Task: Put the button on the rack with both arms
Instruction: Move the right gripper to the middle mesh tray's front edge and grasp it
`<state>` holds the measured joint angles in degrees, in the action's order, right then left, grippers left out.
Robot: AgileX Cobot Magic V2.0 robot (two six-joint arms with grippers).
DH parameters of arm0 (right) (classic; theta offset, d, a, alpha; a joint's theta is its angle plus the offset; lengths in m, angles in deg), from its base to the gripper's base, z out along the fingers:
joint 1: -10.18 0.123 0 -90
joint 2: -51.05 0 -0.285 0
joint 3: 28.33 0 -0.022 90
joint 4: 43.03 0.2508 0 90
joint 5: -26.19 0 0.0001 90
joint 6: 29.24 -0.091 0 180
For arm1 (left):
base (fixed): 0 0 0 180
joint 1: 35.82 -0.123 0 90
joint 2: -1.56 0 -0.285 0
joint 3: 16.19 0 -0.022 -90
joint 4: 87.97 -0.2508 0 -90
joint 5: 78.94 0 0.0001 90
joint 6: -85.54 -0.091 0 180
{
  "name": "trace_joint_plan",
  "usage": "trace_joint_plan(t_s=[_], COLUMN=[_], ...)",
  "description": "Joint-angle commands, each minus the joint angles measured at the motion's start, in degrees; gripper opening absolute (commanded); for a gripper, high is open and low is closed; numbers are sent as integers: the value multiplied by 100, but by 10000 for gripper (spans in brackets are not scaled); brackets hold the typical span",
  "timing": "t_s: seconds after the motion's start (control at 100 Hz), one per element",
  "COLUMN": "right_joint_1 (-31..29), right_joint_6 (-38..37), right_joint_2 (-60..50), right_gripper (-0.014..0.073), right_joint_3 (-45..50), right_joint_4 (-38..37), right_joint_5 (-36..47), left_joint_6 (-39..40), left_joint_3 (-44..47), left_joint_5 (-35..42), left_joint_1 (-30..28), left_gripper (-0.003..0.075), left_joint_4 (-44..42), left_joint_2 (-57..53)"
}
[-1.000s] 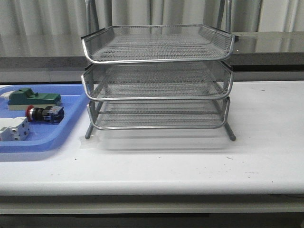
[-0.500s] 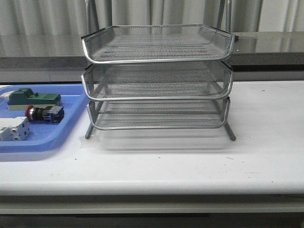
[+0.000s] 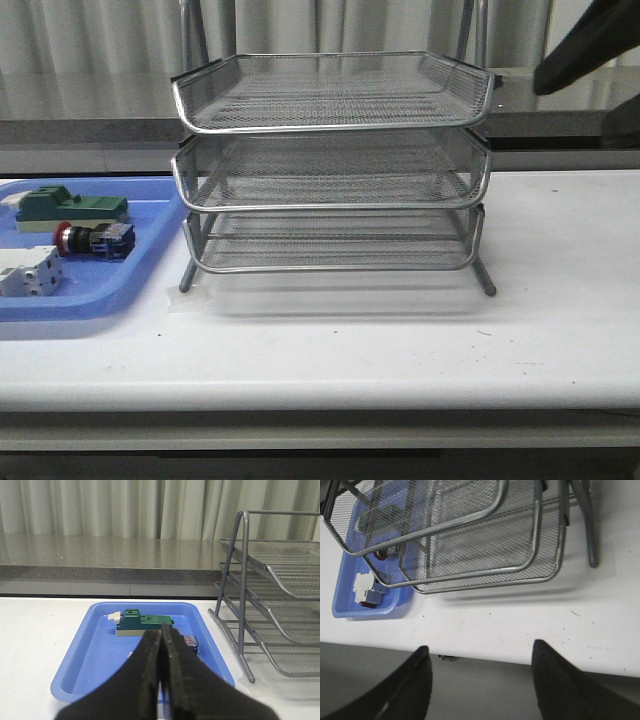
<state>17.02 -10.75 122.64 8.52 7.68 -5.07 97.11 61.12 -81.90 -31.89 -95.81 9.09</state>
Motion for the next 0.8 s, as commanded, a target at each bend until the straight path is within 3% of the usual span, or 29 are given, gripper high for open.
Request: trace_joint_plan(t_s=[0.0,0.59,0.79], right_joint_1=[4,4,4], right_joint_6=[833,3794,4233], right_joint_2=[243,1994,2471], right_gripper=[454,454,454], right_joint_3=[-188,-263,-573], right_joint_4=[946,3830,4342], right_joint_5=[279,470,297], left_joint_6=[58,58,58], left_joint_3=[268,268,268], left_joint_5=[462,462,462], left_joint_1=[-13,-13,-13], left_gripper=[-20,-20,-20], left_joint_4=[42,42,42], left_joint_2=[-180,-180,-180])
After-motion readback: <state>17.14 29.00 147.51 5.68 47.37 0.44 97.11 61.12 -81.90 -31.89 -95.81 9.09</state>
